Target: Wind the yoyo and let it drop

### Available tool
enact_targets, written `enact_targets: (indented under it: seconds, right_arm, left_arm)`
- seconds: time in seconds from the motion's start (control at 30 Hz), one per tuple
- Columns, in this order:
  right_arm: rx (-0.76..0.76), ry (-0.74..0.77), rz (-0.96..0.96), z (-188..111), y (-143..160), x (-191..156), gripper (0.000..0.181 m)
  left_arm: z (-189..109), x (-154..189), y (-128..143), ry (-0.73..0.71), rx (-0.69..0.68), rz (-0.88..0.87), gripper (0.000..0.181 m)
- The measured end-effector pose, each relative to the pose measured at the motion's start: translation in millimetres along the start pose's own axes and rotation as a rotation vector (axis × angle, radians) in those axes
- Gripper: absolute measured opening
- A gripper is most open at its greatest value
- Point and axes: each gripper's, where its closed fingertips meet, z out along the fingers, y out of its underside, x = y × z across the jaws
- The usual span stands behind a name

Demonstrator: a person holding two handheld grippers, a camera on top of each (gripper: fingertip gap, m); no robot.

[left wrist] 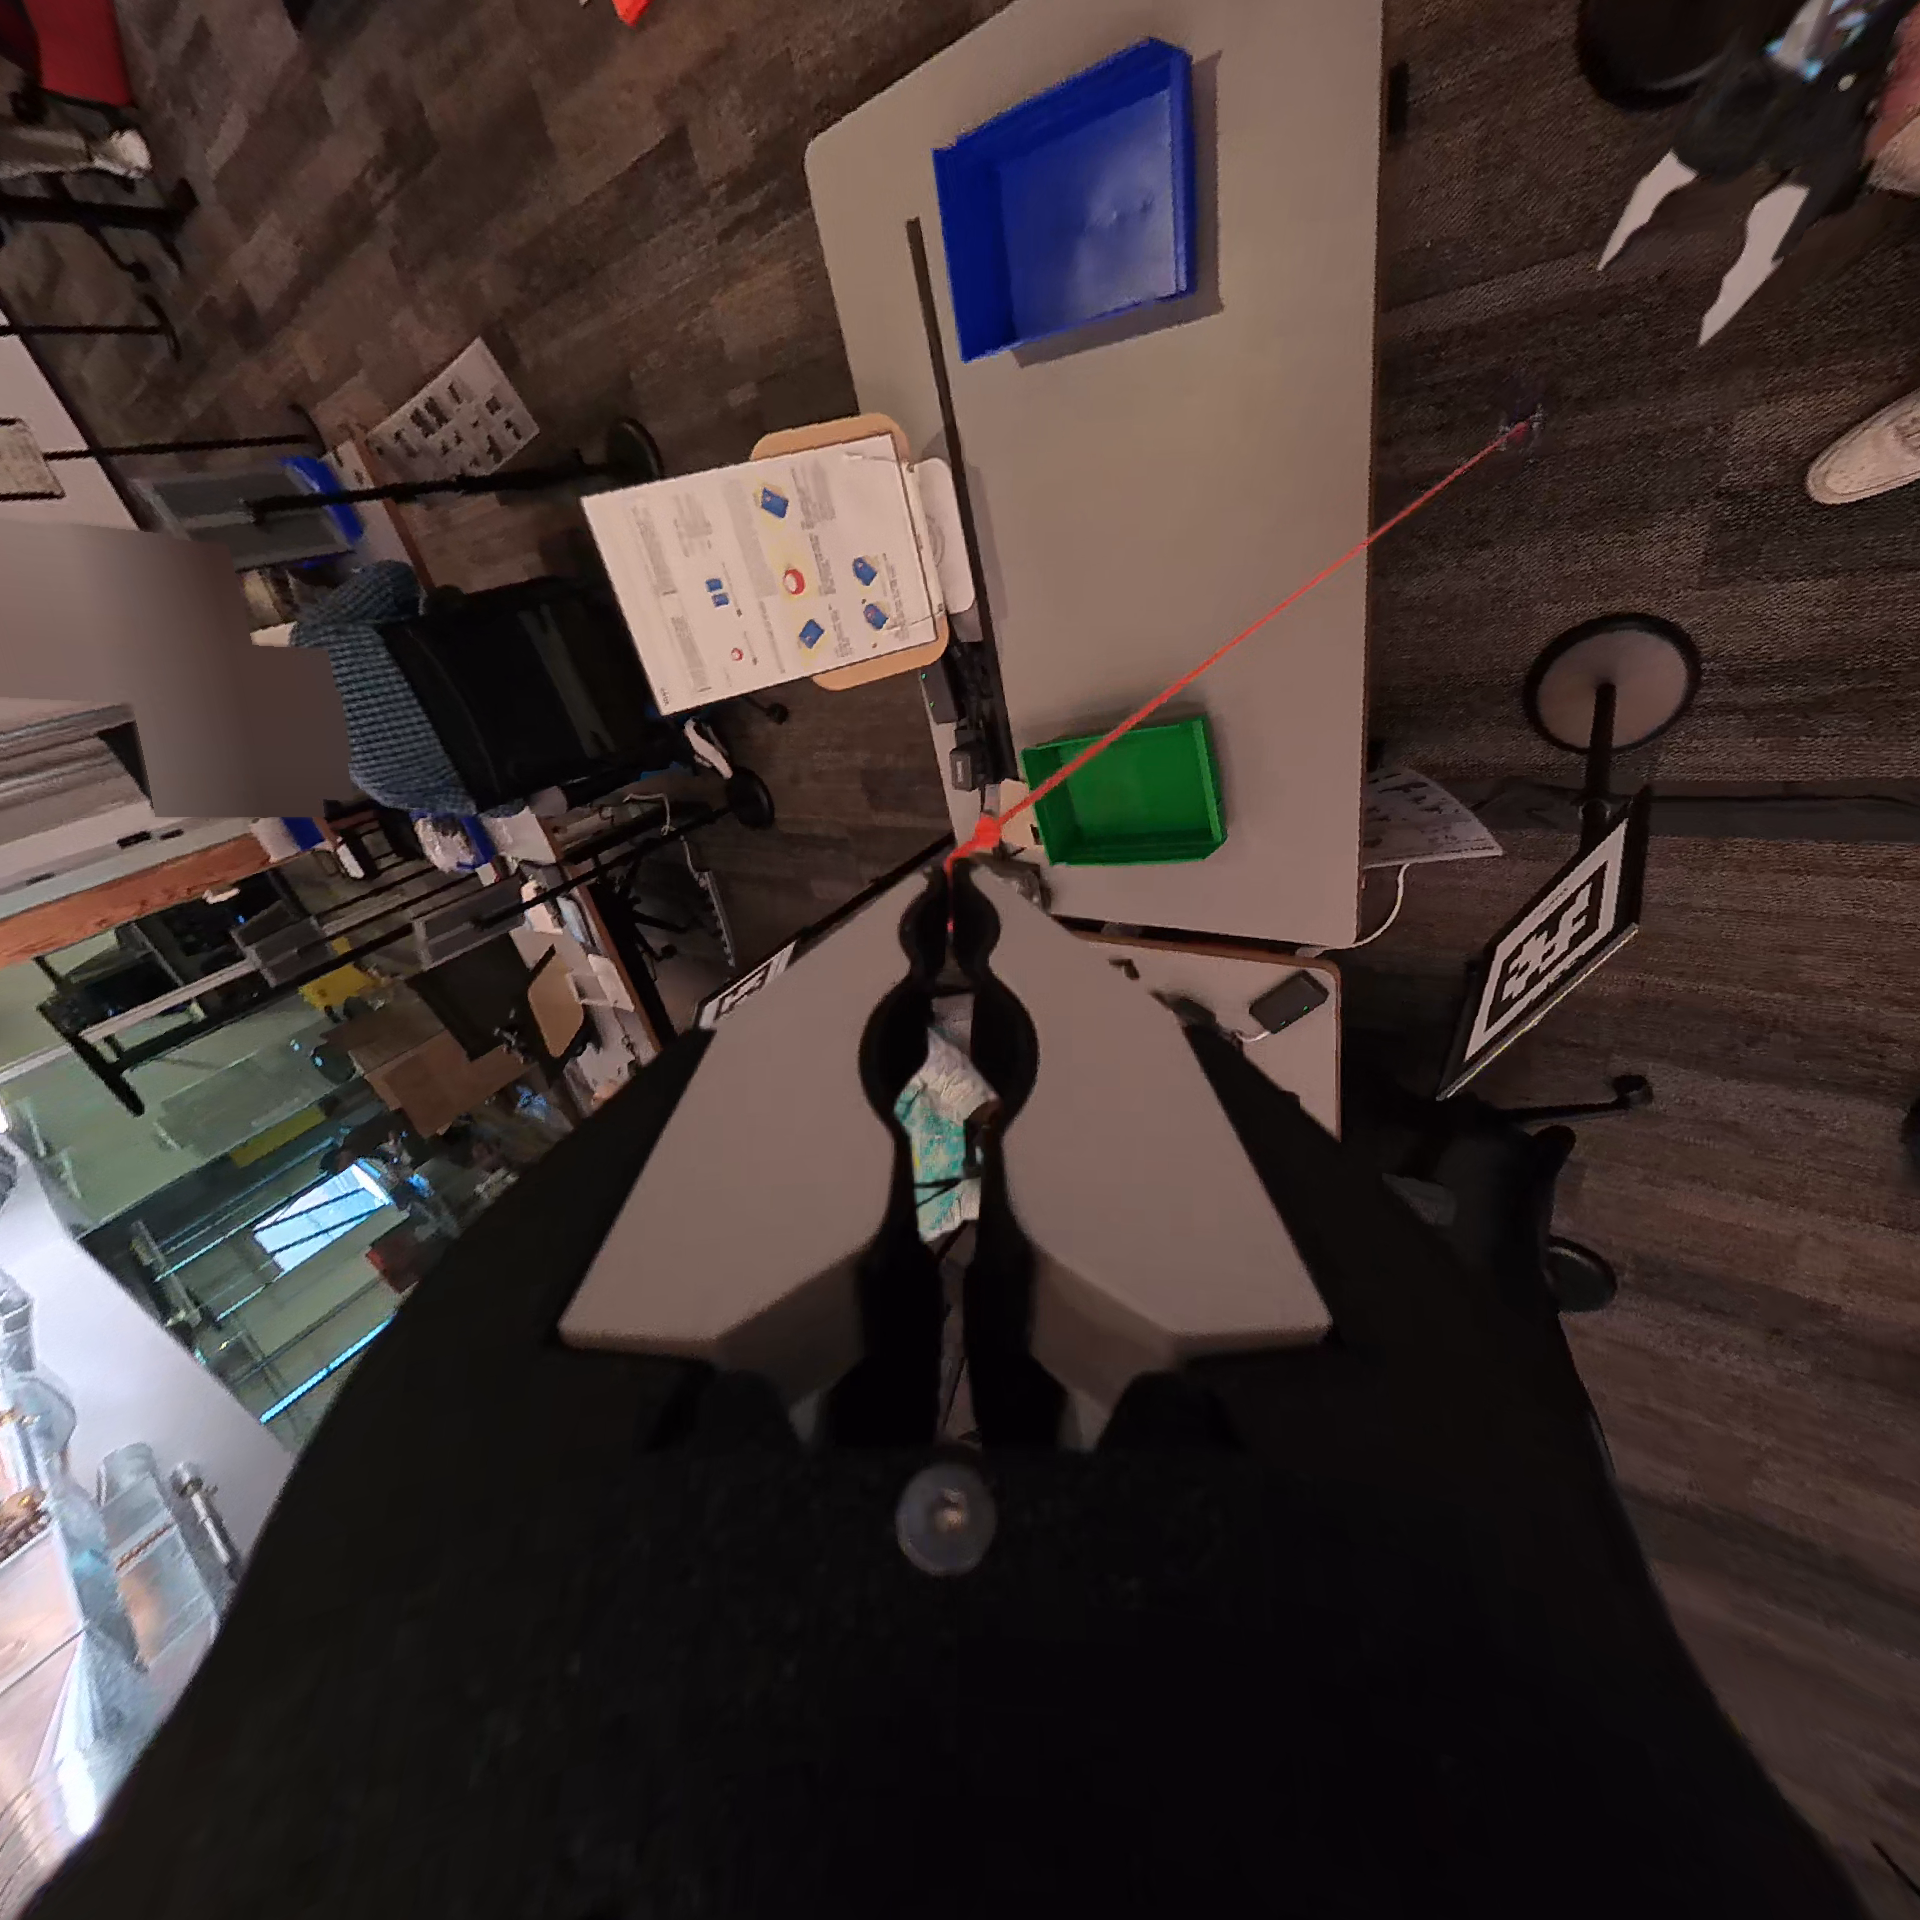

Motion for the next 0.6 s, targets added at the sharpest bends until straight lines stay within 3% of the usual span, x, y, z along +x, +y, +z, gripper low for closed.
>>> enact_targets:
  seconds: [0.1, 0.3, 0.43, 0.47, 0.5, 0.6]
  right_arm:
    - [0.015, 0.032, -0.036, 43, 9, 6, 0.102]
    - [-0.039, -0.022, -0.054, 117, 12, -9, 0.105]
    - [-0.08, -0.069, -0.073, 145, 5, -19, 0.078]
    - [-0.088, -0.093, -0.077, 149, 3, -23, 0.051]
    - [-0.117, -0.118, -0.088, 152, 4, -27, 0.042]
    - [-0.107, -0.153, -0.106, 160, -5, -37, 0.041]
  left_arm:
    - [-19, -8, -8, -0.019, -0.03, 0.0, 0.0]
    - [-56, -22, -19, -0.057, -0.107, 0.001, 0.0]
    - [-69, -27, -16, -0.068, -0.139, -0.011, 0.0]
    - [-70, -26, -13, -0.068, -0.15, -0.013, 0.0]
    - [-70, -26, -10, -0.064, -0.157, -0.017, 0.0]
    - [-65, -25, 9, -0.057, -0.185, -0.037, 0.0]
